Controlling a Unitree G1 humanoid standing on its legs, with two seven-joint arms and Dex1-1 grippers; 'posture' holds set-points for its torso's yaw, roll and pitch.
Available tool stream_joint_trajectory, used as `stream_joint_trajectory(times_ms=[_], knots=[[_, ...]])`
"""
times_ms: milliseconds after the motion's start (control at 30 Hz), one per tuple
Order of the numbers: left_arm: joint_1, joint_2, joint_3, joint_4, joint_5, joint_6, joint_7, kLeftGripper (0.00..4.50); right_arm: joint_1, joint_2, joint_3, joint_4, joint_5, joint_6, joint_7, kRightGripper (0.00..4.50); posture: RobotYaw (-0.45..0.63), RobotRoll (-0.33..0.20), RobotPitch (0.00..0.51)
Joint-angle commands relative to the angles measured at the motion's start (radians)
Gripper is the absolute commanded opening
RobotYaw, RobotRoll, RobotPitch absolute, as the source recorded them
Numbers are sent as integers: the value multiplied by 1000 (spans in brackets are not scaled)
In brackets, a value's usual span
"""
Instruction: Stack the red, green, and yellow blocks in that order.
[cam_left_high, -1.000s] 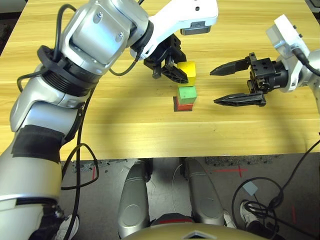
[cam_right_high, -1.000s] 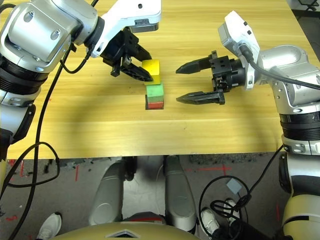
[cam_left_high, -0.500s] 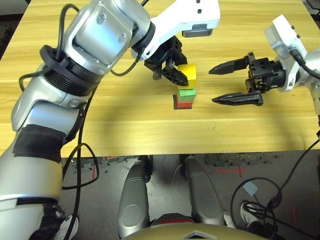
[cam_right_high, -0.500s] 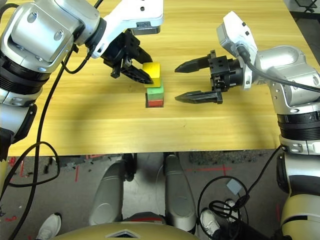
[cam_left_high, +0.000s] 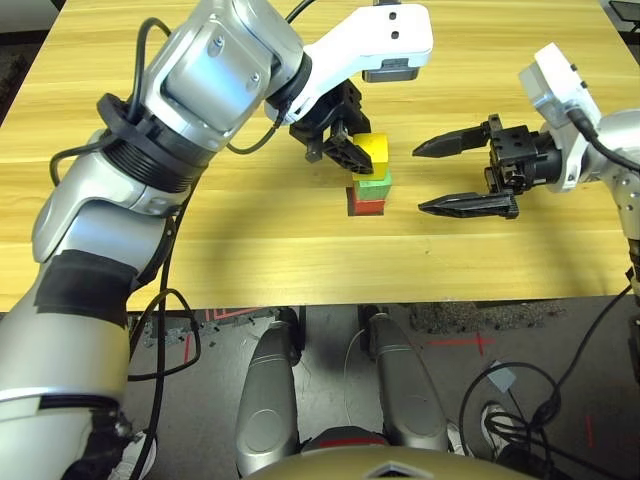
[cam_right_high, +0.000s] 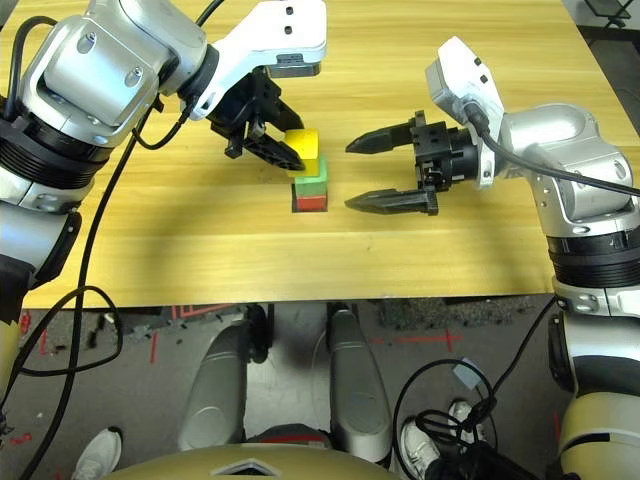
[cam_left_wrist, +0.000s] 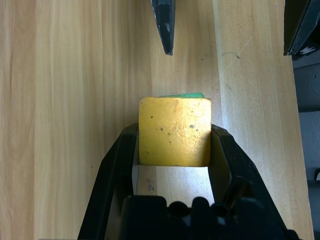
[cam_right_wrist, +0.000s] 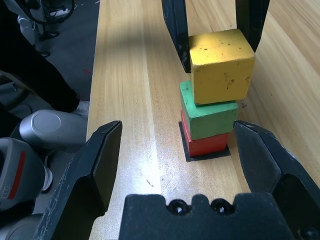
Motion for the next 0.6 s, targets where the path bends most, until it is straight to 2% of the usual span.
stream_joint_trajectory(times_ms=[33, 600], knots=[[11, -11, -8, -4, 5, 2, -6, 2029, 20, -17, -22, -32, 15, 8, -7, 4500, -32, 93, 307], [-23, -29, 12, 6, 1, 8, -14, 2029, 7, -15, -14, -8, 9, -5, -6, 4500, -23, 97, 312]])
